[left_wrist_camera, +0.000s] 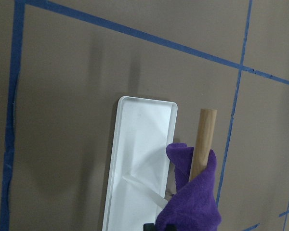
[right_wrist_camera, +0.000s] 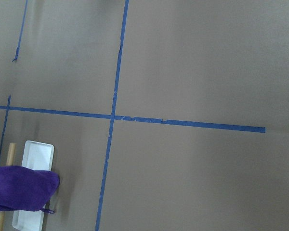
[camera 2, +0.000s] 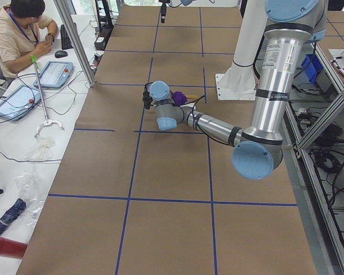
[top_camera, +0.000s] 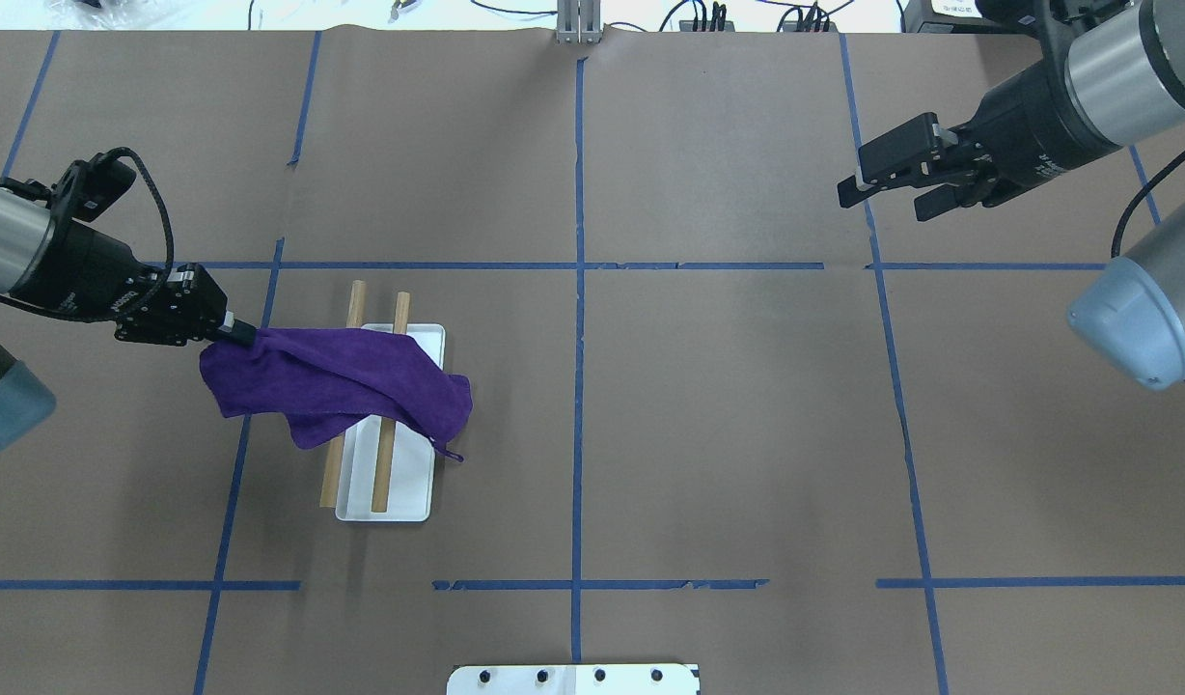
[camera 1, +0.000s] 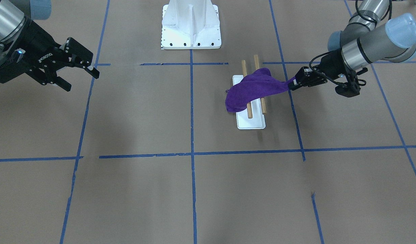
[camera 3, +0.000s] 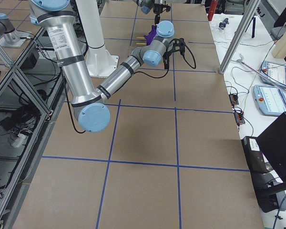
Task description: Hang towel on rack
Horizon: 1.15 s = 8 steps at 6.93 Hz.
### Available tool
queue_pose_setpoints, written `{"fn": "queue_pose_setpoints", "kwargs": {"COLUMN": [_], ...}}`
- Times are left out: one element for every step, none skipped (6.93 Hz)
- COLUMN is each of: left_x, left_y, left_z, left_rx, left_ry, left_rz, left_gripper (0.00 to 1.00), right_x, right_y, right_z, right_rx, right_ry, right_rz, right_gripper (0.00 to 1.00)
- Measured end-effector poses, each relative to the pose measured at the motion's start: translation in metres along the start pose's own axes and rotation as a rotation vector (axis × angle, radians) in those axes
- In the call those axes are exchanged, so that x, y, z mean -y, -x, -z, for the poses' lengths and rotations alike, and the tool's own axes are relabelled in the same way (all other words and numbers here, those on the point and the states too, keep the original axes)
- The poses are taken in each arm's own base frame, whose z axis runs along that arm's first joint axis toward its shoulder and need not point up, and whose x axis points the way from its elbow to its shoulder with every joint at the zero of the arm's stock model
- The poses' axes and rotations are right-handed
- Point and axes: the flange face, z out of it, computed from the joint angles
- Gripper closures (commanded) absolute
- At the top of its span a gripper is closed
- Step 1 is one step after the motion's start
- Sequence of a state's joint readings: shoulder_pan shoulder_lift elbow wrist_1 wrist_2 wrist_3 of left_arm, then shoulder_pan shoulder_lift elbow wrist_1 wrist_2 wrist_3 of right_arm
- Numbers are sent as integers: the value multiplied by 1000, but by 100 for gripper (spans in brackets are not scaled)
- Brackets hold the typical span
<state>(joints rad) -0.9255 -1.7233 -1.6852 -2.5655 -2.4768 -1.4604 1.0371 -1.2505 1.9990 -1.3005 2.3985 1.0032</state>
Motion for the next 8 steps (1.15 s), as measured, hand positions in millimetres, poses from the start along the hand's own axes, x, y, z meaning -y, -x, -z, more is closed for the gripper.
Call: {"fn": "queue_pose_setpoints", "kwargs": {"left_x": [3,7,11,17,21,26,35,46], "left_y": [8,25,50,80,119,160,199,236], "left_z": [-4,-4,-2,8,34,68,108,154], "left_rx": [17,45,88,140,205,278,358,452], "left_ry": [-40,-76,-113,-151,-191,-225,-255,-275], "left_rz": [-4,-41,-112,-196,-300,-416,-518,-595], "left_gripper": [0,0,0,0,0,0,0,0], "right_x": [3,8,10,11,14,18,21,22], "right_y": [-15,-43,-82,-128,-182,-240,-300,-358], "right_z": [1,4,12,23,35,48,62,74], "right_rx": [-18,-52,-97,-149,-208,-259,-304,-346], "right_ry": [-3,-10,-18,-26,-31,-28,-13,13], "right_rz": [-27,-76,-107,-118,-125,-92,-34,18], "right_gripper": [0,0,0,0,0,0,0,0]}}
